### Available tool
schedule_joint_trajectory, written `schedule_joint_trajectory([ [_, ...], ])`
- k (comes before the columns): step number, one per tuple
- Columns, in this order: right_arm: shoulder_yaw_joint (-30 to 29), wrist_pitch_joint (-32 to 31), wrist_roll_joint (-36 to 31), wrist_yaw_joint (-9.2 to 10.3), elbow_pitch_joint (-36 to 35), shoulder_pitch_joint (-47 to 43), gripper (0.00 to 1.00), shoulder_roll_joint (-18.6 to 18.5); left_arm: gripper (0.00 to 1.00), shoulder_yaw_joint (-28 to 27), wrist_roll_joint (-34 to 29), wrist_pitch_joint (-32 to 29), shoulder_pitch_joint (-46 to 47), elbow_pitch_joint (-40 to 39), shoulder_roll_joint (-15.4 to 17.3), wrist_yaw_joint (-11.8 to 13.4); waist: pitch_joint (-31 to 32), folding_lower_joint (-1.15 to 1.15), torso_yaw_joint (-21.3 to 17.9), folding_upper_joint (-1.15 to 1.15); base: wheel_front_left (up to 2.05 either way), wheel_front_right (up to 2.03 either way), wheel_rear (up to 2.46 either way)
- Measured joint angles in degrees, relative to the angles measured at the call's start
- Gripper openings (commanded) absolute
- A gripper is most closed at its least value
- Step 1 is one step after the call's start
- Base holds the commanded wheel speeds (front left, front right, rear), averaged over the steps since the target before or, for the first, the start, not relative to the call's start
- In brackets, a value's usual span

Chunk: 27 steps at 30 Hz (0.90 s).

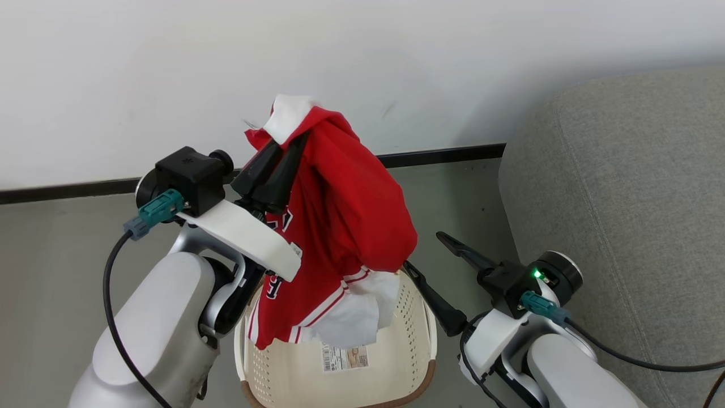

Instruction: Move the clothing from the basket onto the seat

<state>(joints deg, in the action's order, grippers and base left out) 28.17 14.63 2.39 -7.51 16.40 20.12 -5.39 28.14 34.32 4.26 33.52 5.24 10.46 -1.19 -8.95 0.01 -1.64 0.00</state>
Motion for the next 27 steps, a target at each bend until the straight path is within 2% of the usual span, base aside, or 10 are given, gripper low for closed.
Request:
schedule_joint_trajectory([
  [6, 2.35, 0.00, 0.02, -0.01, 1.82, 0.05, 1.00, 0.07, 0.00, 1.00, 0.03, -3.09, 1.21, -1.07, -1.11, 0.01, 2.34, 0.00, 0.63, 0.00, 0.00, 0.00, 0.00],
  [19, 2.57, 0.00, 1.25, 0.00, 3.13, 0.04, 1.00, -0.29, 0.00, 2.10, 0.73, -6.55, 1.38, -3.28, -1.72, 0.56, 4.89, 0.00, 1.58, 0.00, 0.00, 0.00, 0.00],
  [27, 8.73, -0.01, 1.19, -0.01, 4.32, 0.08, 1.00, -0.45, 0.00, 2.56, 1.19, -7.82, 1.38, -4.10, -2.46, 1.01, 5.89, 0.00, 2.14, 0.00, 0.00, 0.00, 0.00],
])
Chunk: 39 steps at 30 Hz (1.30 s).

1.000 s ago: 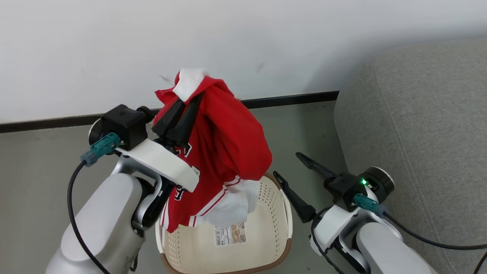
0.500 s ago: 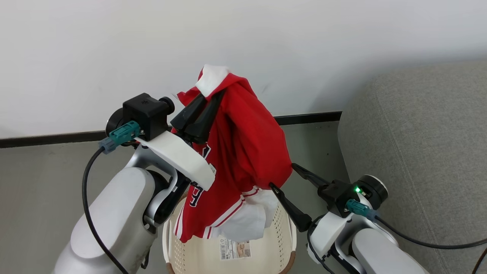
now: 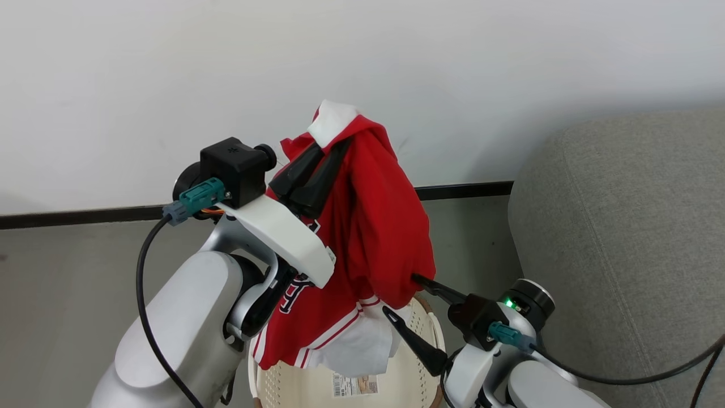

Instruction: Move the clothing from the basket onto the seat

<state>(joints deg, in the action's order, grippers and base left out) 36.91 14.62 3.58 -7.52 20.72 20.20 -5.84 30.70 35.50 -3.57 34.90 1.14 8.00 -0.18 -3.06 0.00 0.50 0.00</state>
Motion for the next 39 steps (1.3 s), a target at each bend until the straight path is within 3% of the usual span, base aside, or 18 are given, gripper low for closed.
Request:
schedule_joint_trajectory([
  [27, -6.44, 0.01, -3.54, 0.01, 0.00, 5.32, 1.00, 1.79, 0.00, 1.83, 0.33, -3.50, -0.02, -3.83, -0.51, 1.05, 0.58, 0.00, 1.32, 0.00, 0.00, 0.00, 0.00],
  [28, -6.68, 0.01, -3.68, 0.01, 0.01, 5.48, 0.86, 1.79, 0.00, 1.83, 0.33, -3.50, -0.02, -3.88, -0.49, 1.13, 0.50, 0.00, 1.33, 0.00, 0.00, 0.00, 0.00],
  [29, -6.83, 0.01, -3.68, 0.00, 0.02, 5.66, 0.61, 1.80, 0.00, 1.83, 0.33, -3.52, -0.02, -3.89, -0.48, 1.14, 0.43, 0.00, 1.33, 0.00, 0.00, 0.00, 0.00],
  [32, -7.27, 0.01, -3.76, 0.00, 0.02, 6.05, 0.00, 1.87, 0.00, 1.82, 0.38, -3.54, -0.07, -3.98, -0.43, 1.56, 0.25, 0.00, 1.27, 0.00, 0.00, 0.00, 0.00],
  [39, -8.83, 0.01, -3.93, 0.00, -0.03, 6.03, 0.00, 1.97, 0.00, 1.57, 0.79, -3.92, -0.63, -4.03, -0.41, 2.05, -0.13, 0.00, 0.89, 0.00, 0.00, 0.00, 0.00],
])
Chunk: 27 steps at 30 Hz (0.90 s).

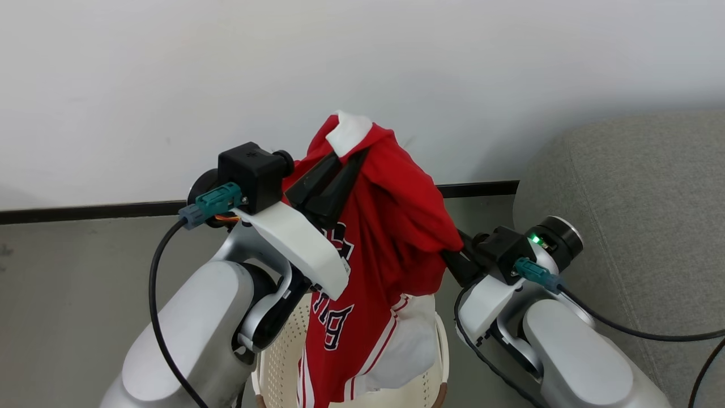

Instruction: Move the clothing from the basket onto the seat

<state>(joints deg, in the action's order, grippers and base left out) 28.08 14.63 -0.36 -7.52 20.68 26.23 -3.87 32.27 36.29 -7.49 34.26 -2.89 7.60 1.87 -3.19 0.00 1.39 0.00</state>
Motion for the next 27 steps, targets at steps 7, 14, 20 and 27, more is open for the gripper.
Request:
schedule_joint_trajectory([
  [7, -2.66, -0.01, 0.43, 0.00, -0.59, -0.04, 0.00, 0.04, 0.00, -0.78, 0.52, 0.62, -2.38, 0.44, 0.12, 1.05, -0.41, 0.00, -0.87, 0.00, 0.00, 0.00, 0.00],
  [14, -4.43, 0.00, 0.90, 0.00, -3.55, 0.14, 0.00, 0.07, 0.73, -1.83, 0.49, 1.83, -3.55, 1.46, 0.90, 1.70, -0.79, 0.00, -1.88, 0.00, 0.00, 0.00, 0.00],
  [20, -5.45, -0.01, 0.90, 0.00, -4.82, 0.76, 0.00, 0.10, 1.00, -2.01, 0.48, 2.53, -4.33, 1.93, 1.29, 1.79, -1.09, 0.00, -2.65, 0.00, 0.00, 0.00, 0.00],
  [27, -7.34, -0.01, 0.90, 0.00, -5.92, 1.64, 0.00, 0.14, 1.00, -2.14, 0.48, 3.11, -4.41, 2.24, 1.44, 1.79, -1.38, 0.00, -3.34, 0.00, 0.00, 0.00, 0.00],
])
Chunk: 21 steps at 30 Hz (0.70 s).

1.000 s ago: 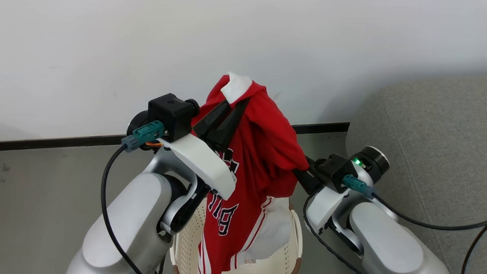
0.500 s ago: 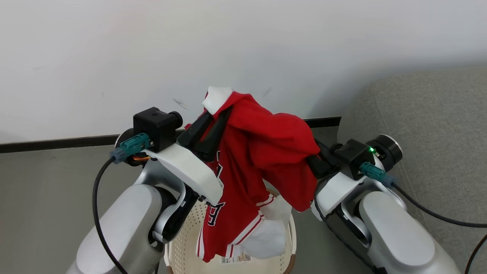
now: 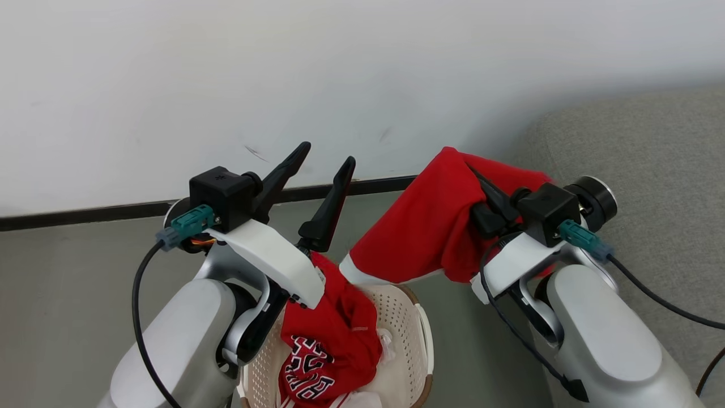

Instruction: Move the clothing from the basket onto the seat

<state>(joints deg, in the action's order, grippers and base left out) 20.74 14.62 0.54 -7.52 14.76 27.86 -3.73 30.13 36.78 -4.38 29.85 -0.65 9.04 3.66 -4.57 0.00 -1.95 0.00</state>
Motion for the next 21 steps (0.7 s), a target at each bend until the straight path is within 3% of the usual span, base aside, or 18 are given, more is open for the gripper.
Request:
schedule_joint_trajectory([
  [21, -7.51, 0.00, -0.20, 0.00, -1.62, -4.82, 0.00, -2.48, 1.00, 3.43, -0.07, 1.52, -2.88, 1.09, -0.55, -1.38, 0.91, 0.00, -3.41, 0.00, 0.00, 0.00, 0.00],
])
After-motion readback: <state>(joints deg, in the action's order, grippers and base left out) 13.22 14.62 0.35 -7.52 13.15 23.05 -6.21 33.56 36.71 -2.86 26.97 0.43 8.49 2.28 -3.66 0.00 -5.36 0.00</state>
